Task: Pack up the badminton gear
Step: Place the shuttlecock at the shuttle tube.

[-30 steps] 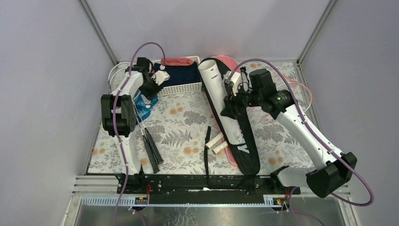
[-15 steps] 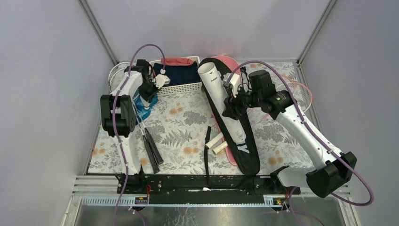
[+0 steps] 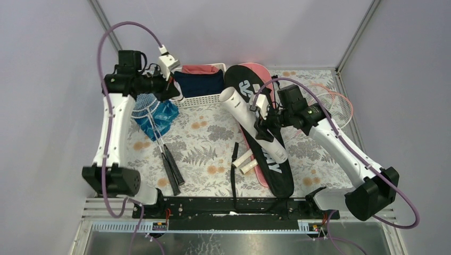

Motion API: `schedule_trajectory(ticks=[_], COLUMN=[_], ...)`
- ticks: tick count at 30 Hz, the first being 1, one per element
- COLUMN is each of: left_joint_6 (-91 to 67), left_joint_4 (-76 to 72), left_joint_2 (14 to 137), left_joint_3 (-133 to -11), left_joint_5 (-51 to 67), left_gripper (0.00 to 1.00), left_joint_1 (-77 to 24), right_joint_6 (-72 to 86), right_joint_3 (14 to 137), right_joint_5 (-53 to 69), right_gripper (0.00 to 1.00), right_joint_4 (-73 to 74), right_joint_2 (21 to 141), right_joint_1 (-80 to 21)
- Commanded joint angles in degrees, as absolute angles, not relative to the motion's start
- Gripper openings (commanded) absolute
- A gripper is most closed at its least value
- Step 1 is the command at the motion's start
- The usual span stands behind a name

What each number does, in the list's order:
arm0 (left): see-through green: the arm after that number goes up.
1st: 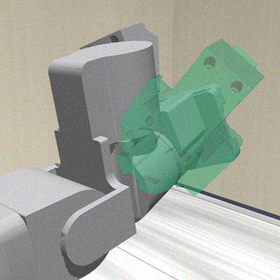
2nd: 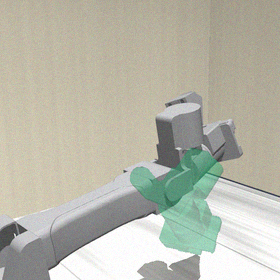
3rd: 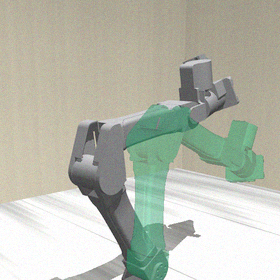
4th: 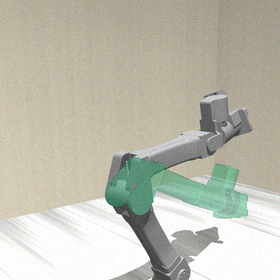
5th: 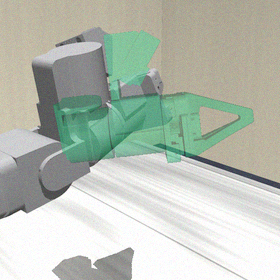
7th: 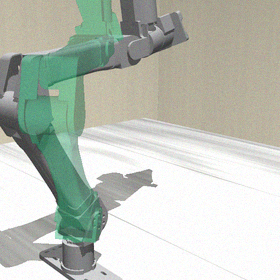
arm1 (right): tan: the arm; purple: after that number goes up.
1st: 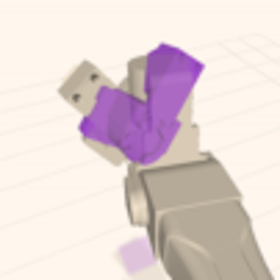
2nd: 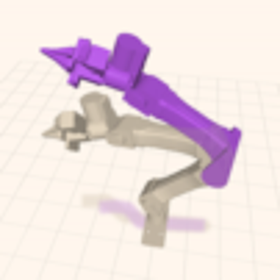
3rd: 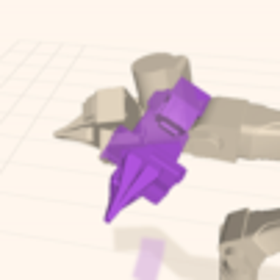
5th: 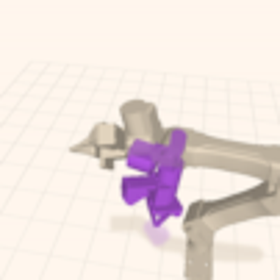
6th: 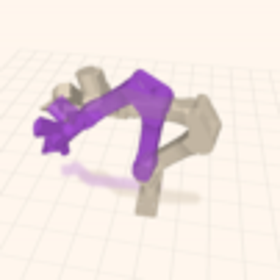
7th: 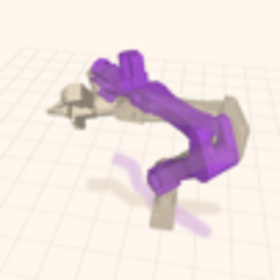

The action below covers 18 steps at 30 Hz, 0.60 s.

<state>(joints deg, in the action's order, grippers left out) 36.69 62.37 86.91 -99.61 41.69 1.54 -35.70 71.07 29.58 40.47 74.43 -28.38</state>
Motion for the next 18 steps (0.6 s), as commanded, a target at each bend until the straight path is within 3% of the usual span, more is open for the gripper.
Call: schedule_trajectory(ticks=[1, 11, 18], left_joint_6=[23.95, 11.67, 13.49], left_joint_4=[56.69, 36.43, 35.67], left_joint_2=[80.98, 74.55, 76.98], left_joint_3=[-100.53, -93.75, -91.93], left_joint_5=[56.17, 56.31, 52.15], left_gripper=[0.0, 0.0, 0.0], left_joint_1=[0.58, -12.23, -17.41], right_joint_6=[-38.5, -37.75, -37.27], right_joint_3=[69.8, 69.33, 67.58], right_joint_5=[31.19, 34.2, 34.38], right_gripper=[0.47, 0.43, 0.41], right_joint_4=[40.69, 38.78, 36.71], right_joint_2=[75.45, 77.05, 75.98], right_joint_1=[-28.23, -28.83, -28.83])
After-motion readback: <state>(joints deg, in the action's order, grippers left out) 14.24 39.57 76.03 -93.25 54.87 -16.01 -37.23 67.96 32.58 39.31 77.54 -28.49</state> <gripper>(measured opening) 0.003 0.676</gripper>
